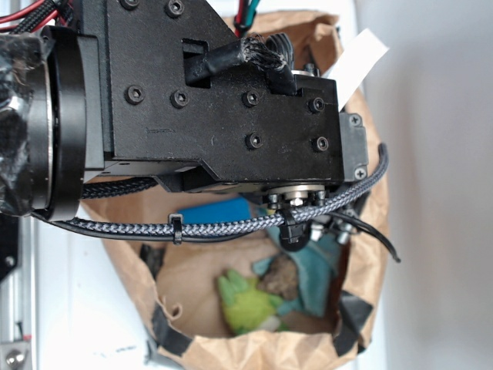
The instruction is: Grab the green sponge.
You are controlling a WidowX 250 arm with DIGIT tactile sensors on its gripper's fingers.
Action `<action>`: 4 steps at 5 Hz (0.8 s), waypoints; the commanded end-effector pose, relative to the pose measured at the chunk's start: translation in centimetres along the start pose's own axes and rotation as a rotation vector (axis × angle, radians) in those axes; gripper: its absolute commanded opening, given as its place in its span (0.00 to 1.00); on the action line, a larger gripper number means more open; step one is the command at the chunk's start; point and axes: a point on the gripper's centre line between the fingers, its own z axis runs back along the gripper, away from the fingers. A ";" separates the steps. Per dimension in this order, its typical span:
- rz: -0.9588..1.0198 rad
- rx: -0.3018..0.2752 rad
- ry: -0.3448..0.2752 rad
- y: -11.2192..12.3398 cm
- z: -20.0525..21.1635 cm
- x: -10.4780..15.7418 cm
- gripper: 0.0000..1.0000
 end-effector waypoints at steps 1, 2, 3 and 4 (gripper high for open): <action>0.090 -0.098 -0.041 1.1 -0.9 1.3 1.00; 0.118 -0.117 -0.040 1.1 -1.4 1.5 1.00; 0.102 -0.115 -0.051 1.4 -2.0 1.4 1.00; 0.107 -0.122 -0.053 1.1 -2.2 1.5 1.00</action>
